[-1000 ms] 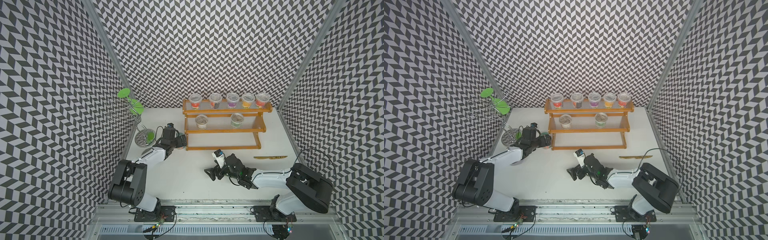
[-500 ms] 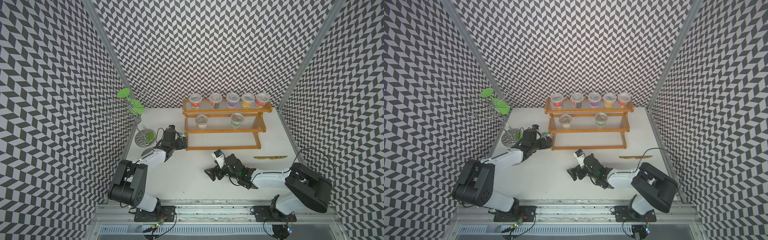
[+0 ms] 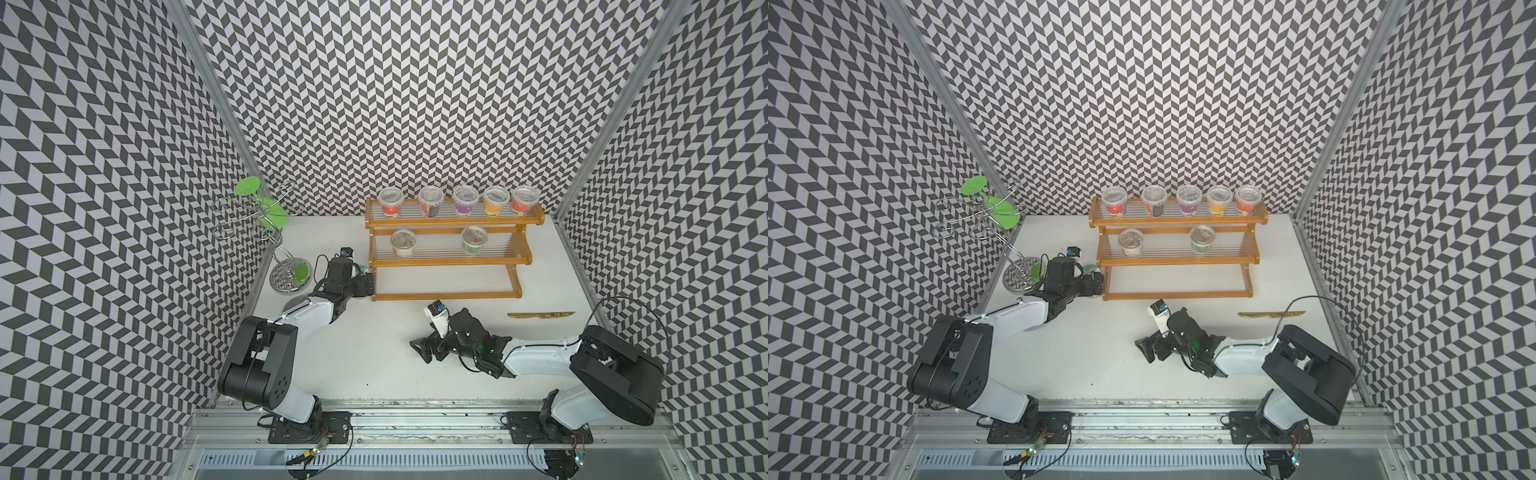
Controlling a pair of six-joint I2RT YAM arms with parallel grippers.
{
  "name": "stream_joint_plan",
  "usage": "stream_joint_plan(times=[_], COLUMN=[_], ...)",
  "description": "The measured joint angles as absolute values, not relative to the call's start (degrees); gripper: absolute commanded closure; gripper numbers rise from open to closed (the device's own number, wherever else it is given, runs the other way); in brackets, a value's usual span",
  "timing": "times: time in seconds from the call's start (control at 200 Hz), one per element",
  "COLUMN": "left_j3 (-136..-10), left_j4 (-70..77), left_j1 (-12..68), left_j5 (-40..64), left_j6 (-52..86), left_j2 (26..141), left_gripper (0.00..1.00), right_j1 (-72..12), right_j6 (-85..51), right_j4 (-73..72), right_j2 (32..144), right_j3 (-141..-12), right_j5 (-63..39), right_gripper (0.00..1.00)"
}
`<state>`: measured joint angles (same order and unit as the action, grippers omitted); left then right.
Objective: Place the seed container on the shelf
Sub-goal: Pick up the seed jar at the center of the board.
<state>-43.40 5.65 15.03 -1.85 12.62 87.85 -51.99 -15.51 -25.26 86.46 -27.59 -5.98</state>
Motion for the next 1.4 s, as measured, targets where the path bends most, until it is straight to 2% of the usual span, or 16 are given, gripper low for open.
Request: stream_joint_plan(times=[0.09,0.19,0.35,0.646,0.776,1.076,1.402], left_j3=[-43.4,-43.4,-42.9,-42.9,-42.9,-42.2,-40.6], left_j4=[5.6,5.5,4.9,4.7,2.5,-6.3,-14.3], left_j1=[15.0,15.0,15.0,15.0,15.0,15.4,17.8], left_j5=[-2.2,-2.3,-2.3,-2.3,-2.4,-1.9,4.4], left_j6=[12.6,12.9,13.1,13.6,14.9,19.1,20.4], left_j2=[87.9,87.9,87.9,87.8,86.3,73.2,55.0], left_gripper=[0.09,0.01,0.0,0.13,0.13,0.13,0.22], right_j1=[-52.0,-52.0,-52.0,-52.0,-52.0,-52.0,-52.0], right_j6=[-15.5,-15.5,-15.5,-15.5,-15.5,-14.1,-10.8], right_j4=[-25.1,-24.8,-24.5,-24.4,-23.9,-22.1,-22.8], right_j2=[86.5,86.5,86.5,86.5,86.3,82.0,74.7], right_j3=[-27.6,-27.6,-27.6,-27.6,-27.6,-27.6,-26.5], right_j5=[-6.0,-6.0,-5.9,-5.8,-5.7,-4.8,-1.1], right_gripper=[0.01,0.0,0.01,0.01,0.0,0.0,0.0])
